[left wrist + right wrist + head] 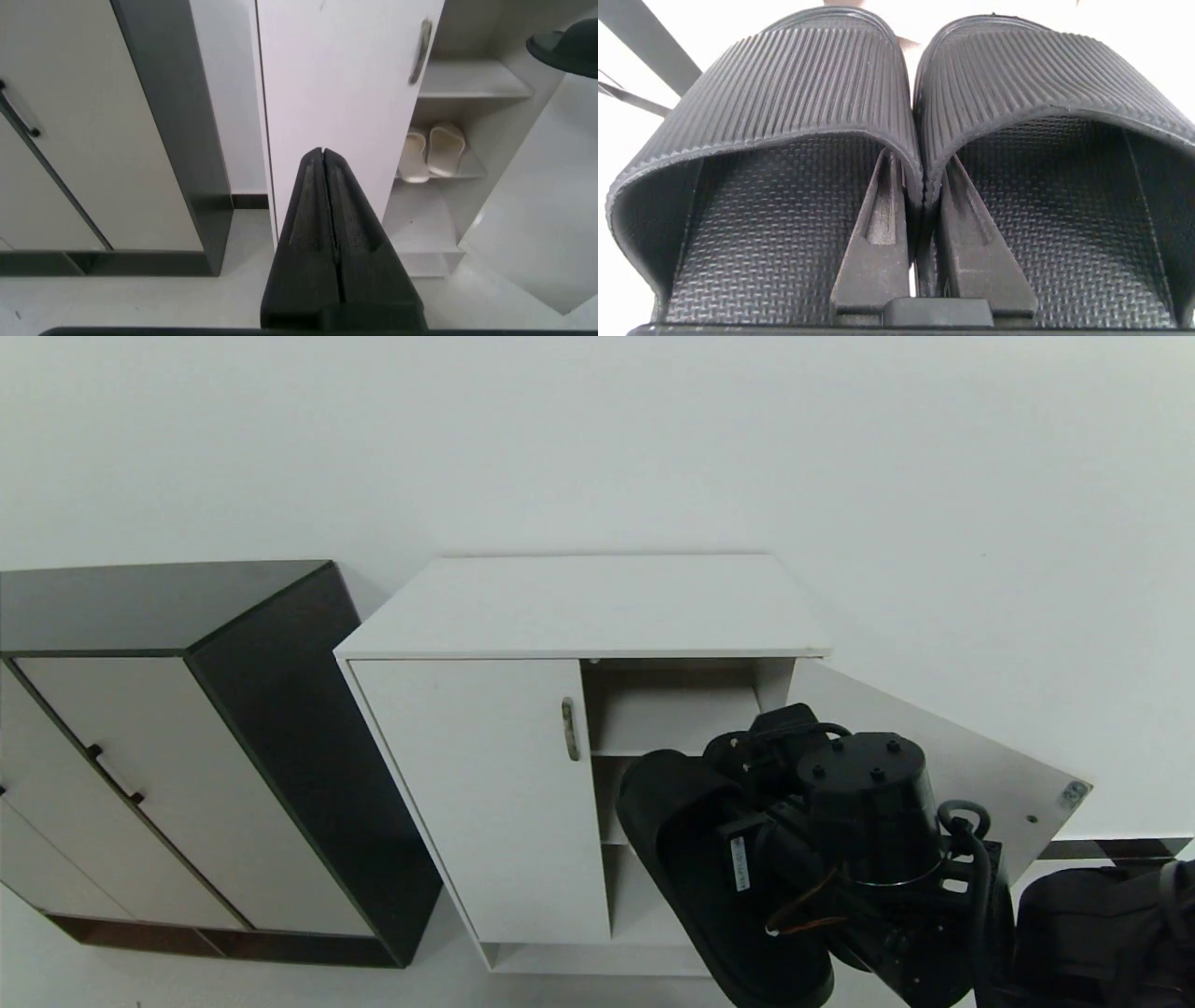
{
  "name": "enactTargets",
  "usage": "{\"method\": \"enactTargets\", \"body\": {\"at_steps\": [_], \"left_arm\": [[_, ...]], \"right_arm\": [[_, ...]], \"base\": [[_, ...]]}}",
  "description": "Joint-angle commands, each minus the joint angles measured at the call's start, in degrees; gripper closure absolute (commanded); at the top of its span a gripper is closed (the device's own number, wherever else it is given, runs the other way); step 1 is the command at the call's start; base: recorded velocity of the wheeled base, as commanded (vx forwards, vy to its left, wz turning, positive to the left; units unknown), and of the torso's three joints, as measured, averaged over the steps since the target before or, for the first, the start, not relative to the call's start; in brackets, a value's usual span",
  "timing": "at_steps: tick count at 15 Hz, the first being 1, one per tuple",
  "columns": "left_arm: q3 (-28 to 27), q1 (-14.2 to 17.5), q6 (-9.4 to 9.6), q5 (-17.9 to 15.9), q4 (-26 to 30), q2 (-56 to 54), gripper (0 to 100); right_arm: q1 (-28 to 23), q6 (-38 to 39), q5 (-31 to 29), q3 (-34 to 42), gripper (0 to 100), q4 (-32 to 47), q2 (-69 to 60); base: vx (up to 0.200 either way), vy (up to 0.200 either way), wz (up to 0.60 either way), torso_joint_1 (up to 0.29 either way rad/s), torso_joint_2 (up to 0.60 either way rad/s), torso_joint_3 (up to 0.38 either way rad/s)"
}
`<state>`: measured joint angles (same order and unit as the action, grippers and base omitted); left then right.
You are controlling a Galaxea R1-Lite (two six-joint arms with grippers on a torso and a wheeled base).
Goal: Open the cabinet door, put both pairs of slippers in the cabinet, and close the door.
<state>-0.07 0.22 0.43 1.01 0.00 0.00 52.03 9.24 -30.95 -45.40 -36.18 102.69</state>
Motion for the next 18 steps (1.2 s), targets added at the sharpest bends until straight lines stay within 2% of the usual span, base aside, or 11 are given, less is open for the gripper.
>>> {"method": "enactTargets", "body": {"at_steps": [1,10,18], "left_arm": [[-0.01,0.04,-0.08,0.04,0.00,0.00,100],[-0.01,0.04,0.01,-0.05,0.00,0.09,100],[-0.01,0.04,-0.08,-0.05,0.00,0.09,100]], "right_arm": [[0.09,-0.10,0.01,0.05,100,-0.03,0.23],[0.35,-0.19,-0.34,0.40,100,-0.12,0.23],[0.35,-0.19,-0.43,1.10,100,-0.47,-0.13]], "base": [[0.000,0.000,0.00,-0.222,0.53,0.320],[0.000,0.000,0.00,-0.183,0.50,0.320],[0.000,0.000,0.00,-0.113,0.46,0.344]]}}
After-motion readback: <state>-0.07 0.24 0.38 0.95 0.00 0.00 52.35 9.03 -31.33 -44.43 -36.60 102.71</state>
